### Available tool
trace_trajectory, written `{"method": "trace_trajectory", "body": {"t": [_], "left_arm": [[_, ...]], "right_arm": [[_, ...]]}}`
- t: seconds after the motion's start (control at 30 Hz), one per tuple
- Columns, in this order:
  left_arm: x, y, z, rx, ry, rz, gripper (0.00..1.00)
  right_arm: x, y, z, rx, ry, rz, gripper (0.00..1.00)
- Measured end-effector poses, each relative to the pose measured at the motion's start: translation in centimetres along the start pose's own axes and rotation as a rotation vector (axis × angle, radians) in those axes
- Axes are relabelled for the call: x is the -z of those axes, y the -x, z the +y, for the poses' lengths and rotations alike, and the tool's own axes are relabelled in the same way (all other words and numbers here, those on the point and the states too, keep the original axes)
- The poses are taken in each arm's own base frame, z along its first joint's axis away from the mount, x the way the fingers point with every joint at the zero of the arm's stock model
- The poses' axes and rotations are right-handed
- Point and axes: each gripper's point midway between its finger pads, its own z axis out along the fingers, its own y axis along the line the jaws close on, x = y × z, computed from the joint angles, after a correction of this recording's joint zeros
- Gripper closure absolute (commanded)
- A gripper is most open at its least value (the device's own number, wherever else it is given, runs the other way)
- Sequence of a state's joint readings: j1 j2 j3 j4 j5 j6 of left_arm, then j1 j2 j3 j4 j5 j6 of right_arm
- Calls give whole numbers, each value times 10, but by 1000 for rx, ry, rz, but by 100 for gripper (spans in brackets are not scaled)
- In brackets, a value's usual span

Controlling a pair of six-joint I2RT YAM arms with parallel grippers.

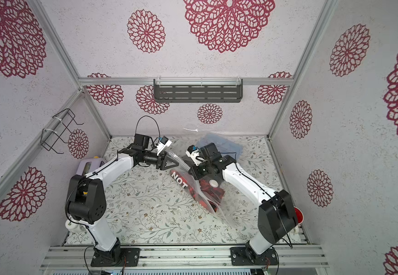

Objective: Place the folded shirt into the vacuum bag
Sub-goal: Close the vacuum bag at the center of the board.

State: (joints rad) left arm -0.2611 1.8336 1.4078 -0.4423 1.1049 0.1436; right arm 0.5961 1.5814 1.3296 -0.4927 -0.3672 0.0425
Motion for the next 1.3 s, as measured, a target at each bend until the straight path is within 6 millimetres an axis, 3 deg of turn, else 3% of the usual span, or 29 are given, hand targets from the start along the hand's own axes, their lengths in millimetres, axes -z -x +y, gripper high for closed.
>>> {"method": "trace_trajectory", "body": {"t": [0.03, 0.1, 0.4, 0.8, 1.3], "left_arm": [[0, 1, 1, 8, 1, 0, 94], [-1, 5, 2, 21, 0, -4, 100], [-2, 15, 20, 120, 60, -91, 100], [13, 30, 38, 278, 71, -267, 100], [25, 32, 45, 326, 79, -294, 100]], "right_arm": [[0, 0, 0, -1, 0, 0, 100], [0, 1, -1, 0, 1, -6, 100], [1, 14, -4, 9, 0, -58, 100], [2, 40, -11, 36, -24, -178, 100], [8, 39, -17, 31, -67, -177, 100]]}}
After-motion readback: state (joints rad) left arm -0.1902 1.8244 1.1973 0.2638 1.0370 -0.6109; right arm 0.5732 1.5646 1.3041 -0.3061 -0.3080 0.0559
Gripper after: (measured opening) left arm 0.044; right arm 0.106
